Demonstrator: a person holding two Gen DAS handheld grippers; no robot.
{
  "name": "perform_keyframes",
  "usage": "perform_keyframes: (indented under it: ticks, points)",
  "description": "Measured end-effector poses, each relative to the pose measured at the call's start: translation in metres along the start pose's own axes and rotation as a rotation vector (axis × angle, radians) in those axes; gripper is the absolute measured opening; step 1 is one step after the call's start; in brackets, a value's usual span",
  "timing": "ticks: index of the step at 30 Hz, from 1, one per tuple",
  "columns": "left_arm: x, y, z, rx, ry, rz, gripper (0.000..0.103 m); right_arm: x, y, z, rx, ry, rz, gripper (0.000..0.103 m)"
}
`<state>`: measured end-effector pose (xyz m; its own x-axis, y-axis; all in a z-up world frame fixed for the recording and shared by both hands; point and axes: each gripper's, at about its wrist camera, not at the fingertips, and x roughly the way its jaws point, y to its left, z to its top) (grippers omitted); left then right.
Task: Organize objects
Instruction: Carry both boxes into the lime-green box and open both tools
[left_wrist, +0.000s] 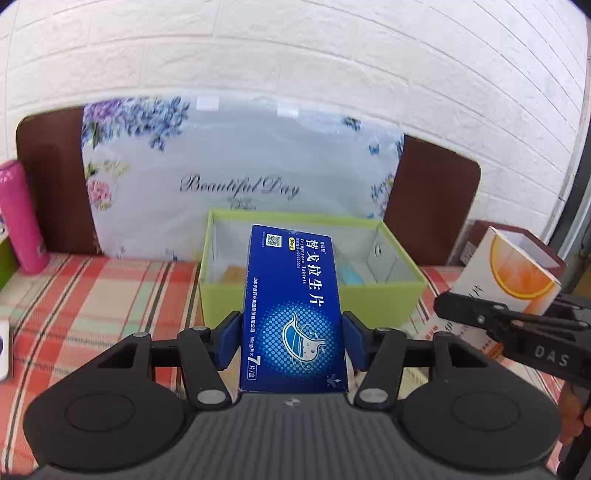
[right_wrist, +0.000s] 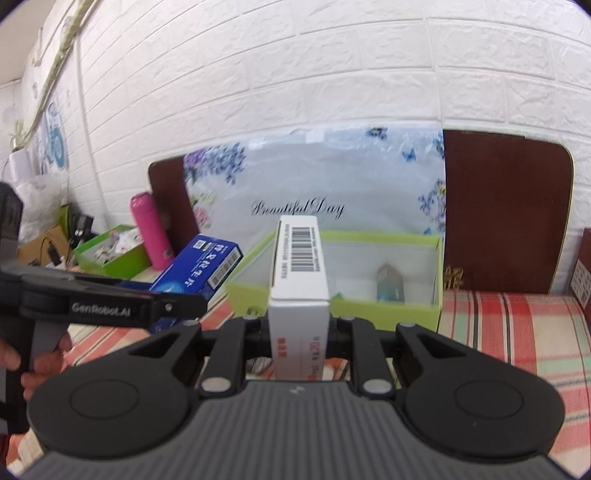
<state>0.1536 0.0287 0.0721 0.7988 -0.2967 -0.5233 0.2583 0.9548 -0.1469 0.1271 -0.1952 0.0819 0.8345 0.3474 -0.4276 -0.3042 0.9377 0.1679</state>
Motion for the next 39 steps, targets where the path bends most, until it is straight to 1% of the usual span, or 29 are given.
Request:
perform_keyframes:
  ticks: [3, 5, 7, 9, 12, 13, 14, 15, 16, 17, 18, 19, 20, 21, 22, 24, 26, 29, 31, 33, 35, 39]
  points:
    - [0.019, 0.002, 0.024, -0.003, -0.012, 0.017, 0.06, 0.026, -0.008, 0.025, 0.014, -0.02, -0.021, 0.018]
    - [0.034, 0.004, 0.038, -0.01, -0.014, 0.027, 0.06, 0.044, -0.009, 0.039, -0.02, -0.039, -0.063, 0.018]
    - [0.05, 0.007, 0.049, -0.02, -0.011, 0.035, 0.06, 0.065, -0.009, 0.05, -0.066, -0.038, -0.115, 0.018]
    - [0.066, 0.011, 0.058, -0.032, -0.005, 0.043, 0.06, 0.089, -0.008, 0.056, -0.14, -0.039, -0.194, 0.018]
    - [0.092, 0.016, 0.065, -0.055, -0.005, 0.047, 0.06, 0.127, -0.009, 0.054, -0.283, -0.033, -0.327, 0.018]
    - [0.1, 0.019, 0.065, -0.066, -0.012, 0.042, 0.061, 0.141, -0.01, 0.051, -0.322, -0.019, -0.352, 0.018]
    - [0.108, 0.022, 0.065, -0.075, -0.02, 0.041, 0.072, 0.154, -0.013, 0.048, -0.348, 0.005, -0.36, 0.019]
    - [0.116, 0.025, 0.064, -0.079, -0.016, 0.051, 0.079, 0.165, -0.015, 0.043, -0.365, 0.036, -0.346, 0.029]
    - [0.121, 0.027, 0.062, -0.079, -0.005, 0.069, 0.084, 0.172, -0.017, 0.038, -0.369, 0.063, -0.325, 0.051]
    - [0.124, 0.03, 0.059, -0.08, 0.003, 0.083, 0.084, 0.175, -0.018, 0.034, -0.367, 0.076, -0.309, 0.062]
    - [0.125, 0.034, 0.055, -0.084, 0.004, 0.08, 0.084, 0.173, -0.019, 0.028, -0.366, 0.069, -0.287, 0.076]
    - [0.125, 0.038, 0.052, -0.091, 0.003, 0.073, 0.084, 0.169, -0.019, 0.023, -0.368, 0.053, -0.268, 0.086]
    - [0.125, 0.041, 0.048, -0.1, 0.006, 0.076, 0.084, 0.165, -0.018, 0.019, -0.372, 0.037, -0.261, 0.09]
    - [0.125, 0.044, 0.046, -0.106, 0.012, 0.084, 0.084, 0.162, -0.017, 0.016, -0.378, 0.03, -0.265, 0.099]
    - [0.125, 0.045, 0.044, -0.109, 0.02, 0.093, 0.084, 0.161, -0.017, 0.013, -0.38, 0.027, -0.274, 0.102]
    - [0.125, 0.045, 0.042, -0.112, 0.038, 0.107, 0.084, 0.156, -0.016, 0.011, -0.378, 0.03, -0.291, 0.103]
    - [0.119, 0.042, 0.041, -0.104, 0.051, 0.113, 0.084, 0.149, -0.015, 0.011, -0.371, 0.036, -0.29, 0.103]
    - [0.101, 0.029, 0.037, -0.072, 0.061, 0.138, 0.084, 0.128, -0.012, 0.012, -0.358, 0.014, -0.315, 0.103]
    - [0.088, 0.02, 0.036, -0.053, 0.067, 0.16, 0.084, 0.11, -0.01, 0.013, -0.341, -0.012, -0.331, 0.103]
    - [0.071, 0.011, 0.032, -0.048, 0.061, 0.166, 0.085, 0.086, -0.008, 0.012, -0.305, -0.034, -0.336, 0.103]
    - [0.056, 0.003, 0.027, -0.055, 0.056, 0.174, 0.085, 0.064, -0.007, 0.008, -0.26, -0.049, -0.332, 0.103]
    - [0.028, -0.016, 0.013, -0.018, 0.039, 0.198, 0.086, 0.019, -0.004, -0.005, -0.185, -0.073, -0.312, 0.103]
